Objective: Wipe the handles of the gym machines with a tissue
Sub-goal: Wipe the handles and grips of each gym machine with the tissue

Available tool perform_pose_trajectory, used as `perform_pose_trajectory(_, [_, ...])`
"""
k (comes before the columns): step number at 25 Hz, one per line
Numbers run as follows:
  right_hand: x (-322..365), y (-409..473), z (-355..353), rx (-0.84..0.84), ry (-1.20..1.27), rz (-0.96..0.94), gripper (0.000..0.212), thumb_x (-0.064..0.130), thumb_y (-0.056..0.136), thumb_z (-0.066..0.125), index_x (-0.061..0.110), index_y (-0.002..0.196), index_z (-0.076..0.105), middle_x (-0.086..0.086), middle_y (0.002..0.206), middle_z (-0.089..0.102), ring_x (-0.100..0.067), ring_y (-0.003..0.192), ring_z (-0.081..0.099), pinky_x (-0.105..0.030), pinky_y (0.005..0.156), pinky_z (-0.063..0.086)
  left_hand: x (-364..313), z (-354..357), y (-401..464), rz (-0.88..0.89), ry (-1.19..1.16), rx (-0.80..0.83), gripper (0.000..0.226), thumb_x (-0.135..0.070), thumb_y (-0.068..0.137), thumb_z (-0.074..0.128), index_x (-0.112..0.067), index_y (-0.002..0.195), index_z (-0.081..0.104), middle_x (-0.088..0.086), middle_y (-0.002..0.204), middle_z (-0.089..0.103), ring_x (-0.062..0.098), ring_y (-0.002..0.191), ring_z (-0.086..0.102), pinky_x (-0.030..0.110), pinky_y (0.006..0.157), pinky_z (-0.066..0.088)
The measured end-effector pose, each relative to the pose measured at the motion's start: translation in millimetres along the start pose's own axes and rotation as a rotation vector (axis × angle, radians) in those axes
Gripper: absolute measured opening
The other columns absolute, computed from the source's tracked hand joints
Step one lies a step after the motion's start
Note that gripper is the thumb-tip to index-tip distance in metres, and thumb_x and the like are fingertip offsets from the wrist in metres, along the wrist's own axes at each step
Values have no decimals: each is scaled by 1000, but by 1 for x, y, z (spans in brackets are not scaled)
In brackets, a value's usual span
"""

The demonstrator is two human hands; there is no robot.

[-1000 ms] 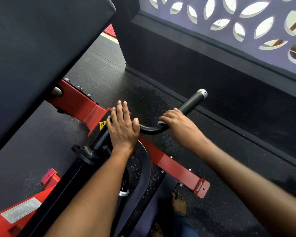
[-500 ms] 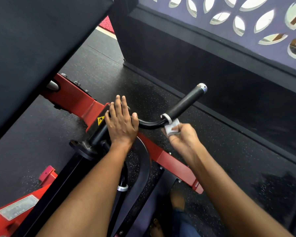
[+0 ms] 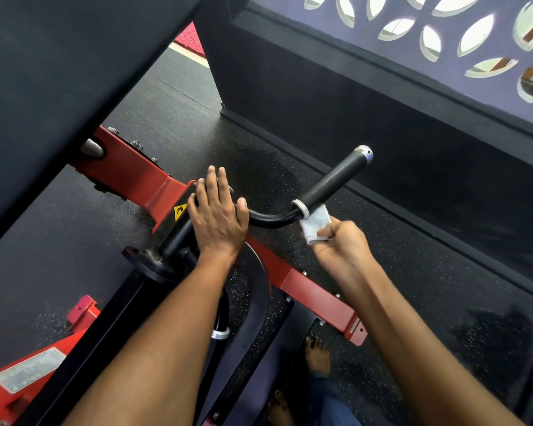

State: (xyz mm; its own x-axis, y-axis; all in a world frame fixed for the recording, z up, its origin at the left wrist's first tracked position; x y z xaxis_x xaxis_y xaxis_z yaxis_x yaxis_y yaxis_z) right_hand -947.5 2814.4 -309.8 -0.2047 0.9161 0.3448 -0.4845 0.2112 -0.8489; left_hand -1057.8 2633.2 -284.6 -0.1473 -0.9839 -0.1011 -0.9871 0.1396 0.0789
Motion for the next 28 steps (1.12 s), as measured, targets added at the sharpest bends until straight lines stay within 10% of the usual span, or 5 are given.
perform_pose_trajectory(5, [56, 46, 18, -72, 57, -85, 61, -18, 61, 20, -7, 114, 47, -20, 97, 59, -23, 82, 65, -30, 52, 54, -1, 0, 0, 5, -2, 1, 66, -39, 93, 24, -3, 147, 35, 18, 150, 40, 39, 128, 47, 52, 99, 40])
perform_pose_trajectory(15, [82, 44, 17, -233, -180, -247, 26, -6, 88, 27, 6, 87, 51, -7, 86, 51, -13, 66, 50, -19, 49, 40, 0, -1, 0, 4, 9, -4, 65, -39, 93, 25, -3, 147, 37, 17, 149, 41, 38, 127, 48, 51, 98, 40])
perform_pose_trajectory(19, [57, 11, 42, -215, -897, -717, 55, -7, 94, 26, 15, 143, 36, -6, 147, 34, -16, 131, 37, 0, 91, 19, 1, 0, 0, 3, 32, -1, 65, -38, 93, 25, -3, 147, 36, 17, 149, 40, 37, 127, 48, 51, 97, 41])
perform_pose_trajectory(23, [103, 33, 57, -245, -1303, -872, 64, -17, 87, 29, 2, 148, 18, -12, 158, 1, -25, 145, 3, -29, 117, 14, -1, -1, 0, 6, 28, -2, 65, -38, 93, 25, -2, 147, 37, 17, 149, 41, 38, 127, 48, 51, 97, 41])
perform_pose_trajectory(28, [7, -25, 34, 572, -1973, -1408, 66, -13, 82, 18, 3, 146, 27, -14, 155, 16, -27, 145, 7, -34, 119, 6, -1, -1, 1, 10, 26, -4, 65, -37, 93, 25, -2, 146, 37, 18, 149, 41, 38, 126, 48, 51, 97, 42])
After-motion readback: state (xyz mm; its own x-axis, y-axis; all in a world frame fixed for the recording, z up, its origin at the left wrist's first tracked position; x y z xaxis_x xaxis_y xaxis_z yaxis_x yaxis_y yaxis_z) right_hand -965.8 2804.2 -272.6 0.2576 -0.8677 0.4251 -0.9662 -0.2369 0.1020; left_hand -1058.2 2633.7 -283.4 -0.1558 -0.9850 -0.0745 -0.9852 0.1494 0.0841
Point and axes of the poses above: each hand's wrist, its own y-axis towards the middle knuckle, its own z-axis out of the palm, x = y × z, the point moved 9 cm from there along y, towards the middle knuckle
